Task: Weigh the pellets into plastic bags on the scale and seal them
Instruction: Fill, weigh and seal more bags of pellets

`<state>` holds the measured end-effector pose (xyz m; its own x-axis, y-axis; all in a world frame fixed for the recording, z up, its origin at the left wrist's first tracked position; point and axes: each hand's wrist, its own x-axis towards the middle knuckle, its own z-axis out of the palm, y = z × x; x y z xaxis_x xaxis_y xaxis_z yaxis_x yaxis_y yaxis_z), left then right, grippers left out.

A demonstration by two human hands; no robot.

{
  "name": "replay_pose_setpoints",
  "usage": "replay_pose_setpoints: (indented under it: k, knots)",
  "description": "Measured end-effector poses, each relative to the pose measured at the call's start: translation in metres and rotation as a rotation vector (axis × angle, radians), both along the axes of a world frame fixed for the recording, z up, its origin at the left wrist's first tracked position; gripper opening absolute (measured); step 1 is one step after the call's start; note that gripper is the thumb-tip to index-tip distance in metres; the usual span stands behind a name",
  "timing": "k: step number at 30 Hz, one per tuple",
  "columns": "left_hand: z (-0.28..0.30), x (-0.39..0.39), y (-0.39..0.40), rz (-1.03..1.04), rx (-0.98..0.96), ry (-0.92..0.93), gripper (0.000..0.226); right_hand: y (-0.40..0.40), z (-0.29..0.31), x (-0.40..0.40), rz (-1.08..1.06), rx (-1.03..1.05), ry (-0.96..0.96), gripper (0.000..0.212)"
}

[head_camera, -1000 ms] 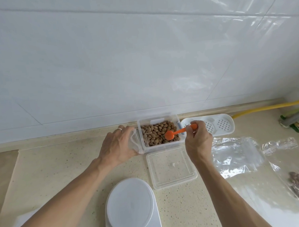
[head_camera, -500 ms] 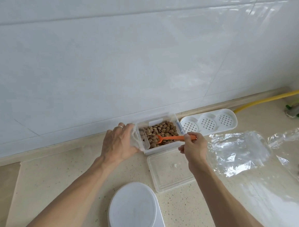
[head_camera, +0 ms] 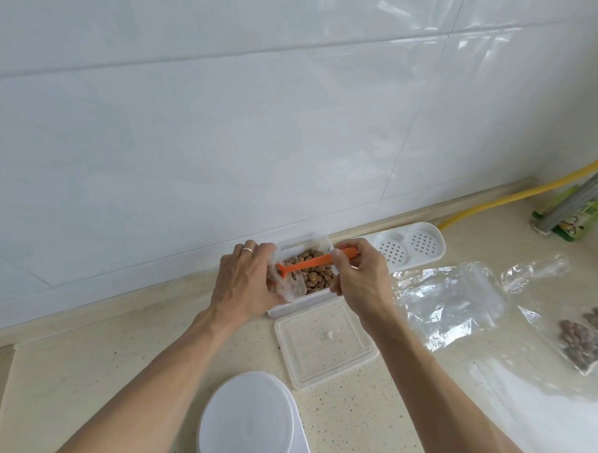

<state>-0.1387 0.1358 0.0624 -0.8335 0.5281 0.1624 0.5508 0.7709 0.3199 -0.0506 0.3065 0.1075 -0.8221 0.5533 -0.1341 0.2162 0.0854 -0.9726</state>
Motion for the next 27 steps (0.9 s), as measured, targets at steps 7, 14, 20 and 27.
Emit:
replay_pose_setpoints:
  k: [7,14,20,27]
  knots:
    - [0.002,0.008,-0.003,0.01,0.403,-0.223,0.083,-0.006,0.013,-0.006,0.08,-0.111,0.03,0.016]
    - [0.01,0.014,-0.001,-0.008,0.499,-0.217,0.09,-0.007,0.006,-0.006,-0.034,-0.369,-0.009,0.021]
    - [0.008,0.014,-0.001,0.05,0.418,-0.273,0.095,-0.01,0.026,-0.003,0.191,-0.028,0.109,0.011]
    - [-0.005,0.003,-0.006,0.136,0.352,-0.264,0.087,-0.004,0.038,-0.003,0.313,0.221,0.162,0.009]
